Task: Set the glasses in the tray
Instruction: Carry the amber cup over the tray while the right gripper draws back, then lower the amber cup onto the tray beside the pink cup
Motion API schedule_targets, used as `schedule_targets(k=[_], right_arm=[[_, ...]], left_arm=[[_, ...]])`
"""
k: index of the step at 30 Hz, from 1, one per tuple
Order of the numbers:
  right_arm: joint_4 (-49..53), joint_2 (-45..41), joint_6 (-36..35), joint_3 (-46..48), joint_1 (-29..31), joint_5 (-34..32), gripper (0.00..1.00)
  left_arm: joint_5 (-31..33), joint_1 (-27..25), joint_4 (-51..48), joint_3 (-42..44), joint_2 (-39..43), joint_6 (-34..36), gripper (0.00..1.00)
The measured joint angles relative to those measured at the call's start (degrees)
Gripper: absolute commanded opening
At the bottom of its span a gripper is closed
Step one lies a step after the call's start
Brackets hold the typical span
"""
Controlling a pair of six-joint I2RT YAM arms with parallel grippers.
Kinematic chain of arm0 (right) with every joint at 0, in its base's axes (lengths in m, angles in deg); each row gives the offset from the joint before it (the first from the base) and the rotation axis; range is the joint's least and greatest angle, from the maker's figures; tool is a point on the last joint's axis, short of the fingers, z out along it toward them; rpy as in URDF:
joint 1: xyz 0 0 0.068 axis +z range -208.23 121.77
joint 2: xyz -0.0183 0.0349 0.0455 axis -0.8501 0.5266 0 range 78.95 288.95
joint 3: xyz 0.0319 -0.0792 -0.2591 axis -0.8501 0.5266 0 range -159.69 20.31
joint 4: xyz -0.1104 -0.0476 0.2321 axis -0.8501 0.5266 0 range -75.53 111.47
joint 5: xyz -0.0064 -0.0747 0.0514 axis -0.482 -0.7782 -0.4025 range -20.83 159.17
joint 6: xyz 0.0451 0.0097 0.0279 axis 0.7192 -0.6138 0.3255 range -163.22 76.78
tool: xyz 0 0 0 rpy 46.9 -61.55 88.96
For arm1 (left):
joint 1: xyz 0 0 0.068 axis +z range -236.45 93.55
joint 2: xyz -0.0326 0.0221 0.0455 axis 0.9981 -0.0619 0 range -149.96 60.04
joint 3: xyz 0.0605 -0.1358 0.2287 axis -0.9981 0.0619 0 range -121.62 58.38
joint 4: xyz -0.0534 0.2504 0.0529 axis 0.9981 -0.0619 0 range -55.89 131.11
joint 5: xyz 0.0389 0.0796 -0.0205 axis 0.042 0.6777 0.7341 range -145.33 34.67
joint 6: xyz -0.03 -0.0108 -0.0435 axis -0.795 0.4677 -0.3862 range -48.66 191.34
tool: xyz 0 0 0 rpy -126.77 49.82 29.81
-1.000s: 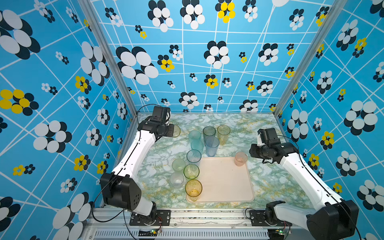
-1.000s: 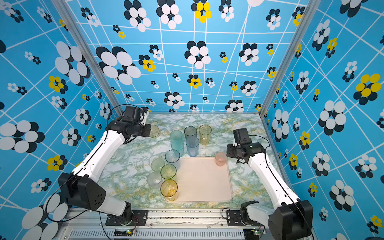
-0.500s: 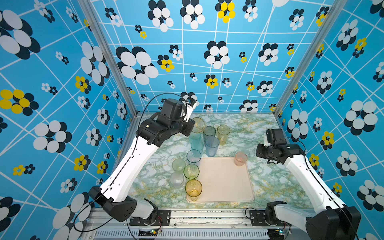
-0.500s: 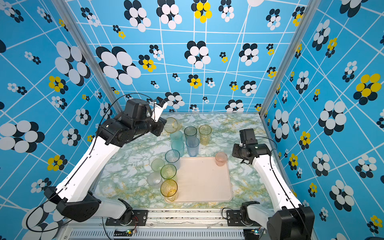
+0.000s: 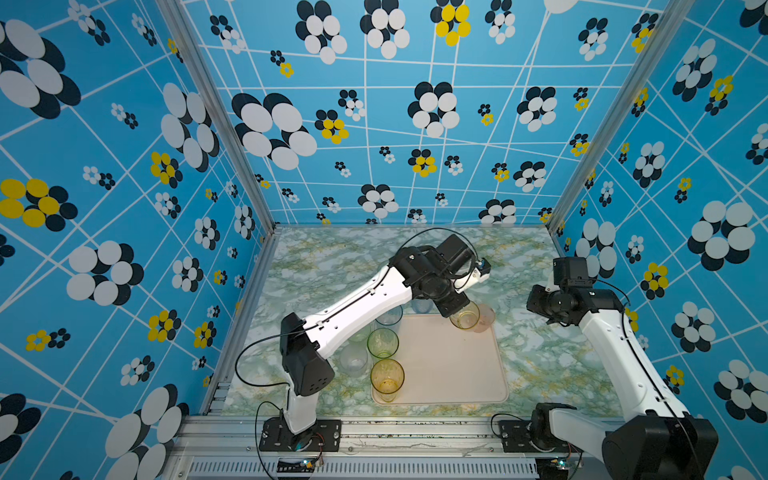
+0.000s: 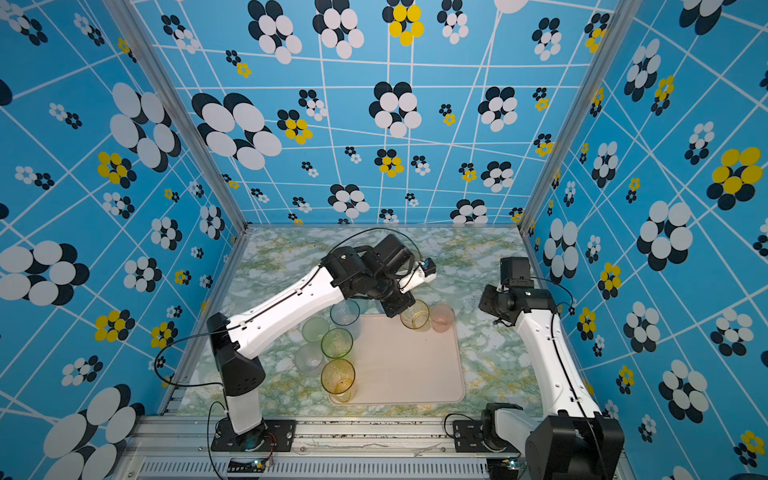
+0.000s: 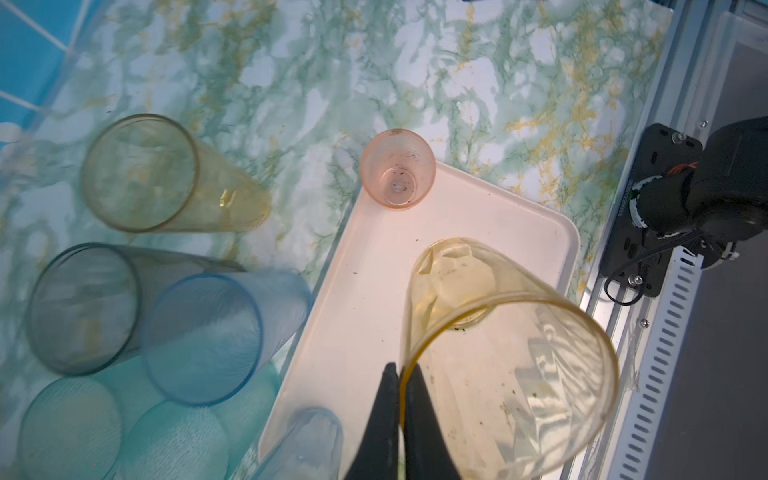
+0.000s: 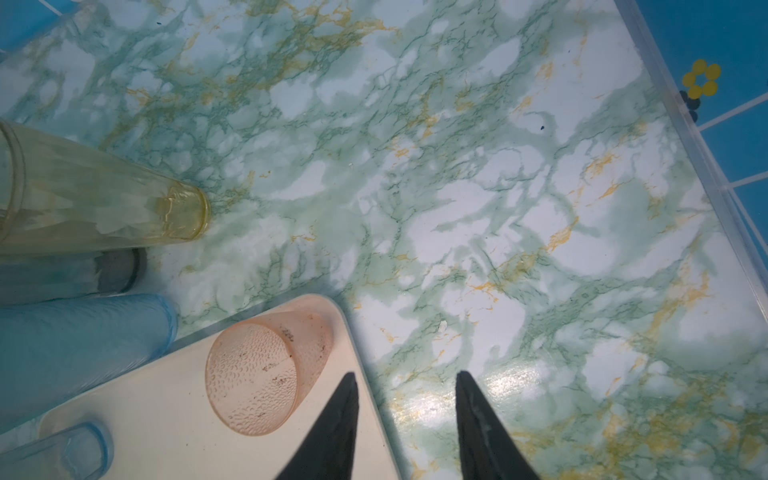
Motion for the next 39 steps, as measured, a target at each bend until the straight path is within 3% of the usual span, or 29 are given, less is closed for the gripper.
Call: schedule_targets(k=[10,20,36,39], right_arm=[[-1.2,0.0,0.0,0.6,-0.7,2.0,0.41],[-1.4,-0.5,-0.1,2.0,-0.9,4.0,0.41],[-1.1,-1.2,-0.3,3.1,-0.9,4.7,0.41],[-1.1,-1.2,-0.5,3.1,-0.9,4.9,0.43]], left_arm=[[-4.1,-5.2,-4.7,-9.0,-14.6,2.3,0.02],[-3.8,-5.9,-5.4,-13.5,-23.7,3.3,0.03],[-3.1,-5.9,-4.4,-16.2,-27.5,3.4,0.08],[-2.9,-5.9,-4.3,-16.2,-27.5,3.5,0.2]])
